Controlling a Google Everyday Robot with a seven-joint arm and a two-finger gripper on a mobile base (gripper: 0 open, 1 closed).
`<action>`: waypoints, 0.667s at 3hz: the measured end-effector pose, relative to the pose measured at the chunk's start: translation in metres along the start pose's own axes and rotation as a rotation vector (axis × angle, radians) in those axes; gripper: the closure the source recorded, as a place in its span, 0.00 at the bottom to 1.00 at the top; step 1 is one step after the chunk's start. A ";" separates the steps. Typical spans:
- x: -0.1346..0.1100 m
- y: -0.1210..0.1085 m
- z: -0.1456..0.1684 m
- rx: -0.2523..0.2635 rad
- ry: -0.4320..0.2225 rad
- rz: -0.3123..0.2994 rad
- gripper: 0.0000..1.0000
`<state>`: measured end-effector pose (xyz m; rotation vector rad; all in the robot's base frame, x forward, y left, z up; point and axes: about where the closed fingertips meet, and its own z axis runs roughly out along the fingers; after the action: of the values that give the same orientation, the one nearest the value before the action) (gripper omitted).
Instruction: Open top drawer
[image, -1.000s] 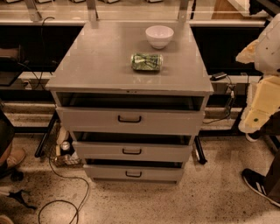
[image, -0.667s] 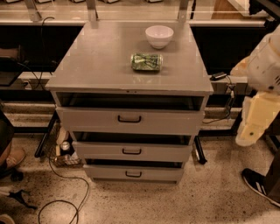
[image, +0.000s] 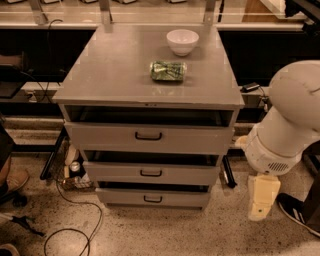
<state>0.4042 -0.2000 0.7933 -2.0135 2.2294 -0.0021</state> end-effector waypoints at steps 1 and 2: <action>0.000 -0.001 -0.002 0.004 -0.001 0.000 0.00; -0.008 -0.012 0.010 0.006 -0.015 -0.015 0.00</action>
Offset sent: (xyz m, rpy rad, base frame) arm 0.0315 0.0166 -0.0230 0.0314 -0.0116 0.0357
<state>0.4180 -0.1926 0.7852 -2.0203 2.2027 0.0047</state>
